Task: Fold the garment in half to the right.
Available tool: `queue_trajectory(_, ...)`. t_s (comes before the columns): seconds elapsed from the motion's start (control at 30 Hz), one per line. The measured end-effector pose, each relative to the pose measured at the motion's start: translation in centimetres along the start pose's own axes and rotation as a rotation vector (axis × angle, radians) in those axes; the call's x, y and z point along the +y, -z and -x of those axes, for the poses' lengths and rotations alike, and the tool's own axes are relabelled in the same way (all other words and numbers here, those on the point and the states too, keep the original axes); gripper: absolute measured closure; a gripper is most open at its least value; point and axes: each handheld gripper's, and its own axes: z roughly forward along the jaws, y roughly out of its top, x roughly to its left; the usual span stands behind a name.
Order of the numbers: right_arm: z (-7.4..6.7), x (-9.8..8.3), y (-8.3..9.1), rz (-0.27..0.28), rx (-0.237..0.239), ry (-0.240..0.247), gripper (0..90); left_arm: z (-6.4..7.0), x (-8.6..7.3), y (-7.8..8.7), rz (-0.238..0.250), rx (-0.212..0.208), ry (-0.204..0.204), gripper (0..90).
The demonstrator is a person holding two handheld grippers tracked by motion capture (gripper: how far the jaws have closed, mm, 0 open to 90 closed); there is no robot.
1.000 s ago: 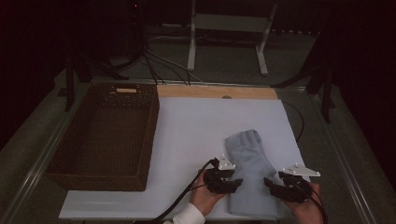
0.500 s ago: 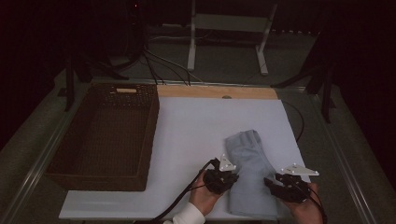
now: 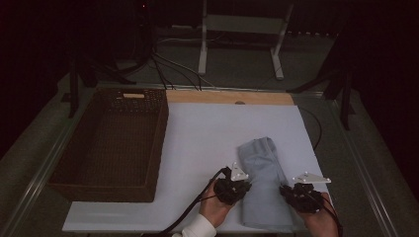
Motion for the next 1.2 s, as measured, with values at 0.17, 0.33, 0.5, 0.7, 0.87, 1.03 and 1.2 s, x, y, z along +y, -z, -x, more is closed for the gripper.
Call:
queue_trajectory(0.17, -0.5, 0.3, -0.3, -0.002, 0.001, 0.015, 82.0, -0.2, 0.0, 0.2, 0.002, 0.016, 0.0, 90.0)
queue_trajectory(0.33, -0.9, 0.9, -0.7, -0.001, 0.007, 0.026, 82.2, -0.7, -0.1, 0.6, 0.003, 0.03, 0.006, 90.0)
queue_trajectory(0.5, -1.5, 1.5, -1.3, 0.004, 0.013, 0.044, 82.4, -1.6, -0.3, 1.2, 0.005, 0.05, 0.018, 90.0)
queue_trajectory(0.7, -2.3, 2.3, -2.0, 0.006, 0.025, 0.063, 82.3, -2.3, -0.7, 1.9, 0.009, 0.068, 0.033, 90.0)
queue_trajectory(0.87, -3.1, 2.9, -2.5, 0.006, 0.039, 0.079, 82.4, -2.8, -1.0, 2.4, 0.012, 0.079, 0.041, 90.0)
queue_trajectory(1.03, -4.1, 3.5, -3.0, 0.008, 0.058, 0.099, 82.4, -3.6, -1.5, 3.5, 0.019, 0.1, 0.055, 90.0)
queue_trajectory(1.2, -5.4, 4.1, -3.4, 0.008, 0.087, 0.124, 83.0, -4.2, -2.1, 4.6, 0.026, 0.115, 0.071, 90.0)
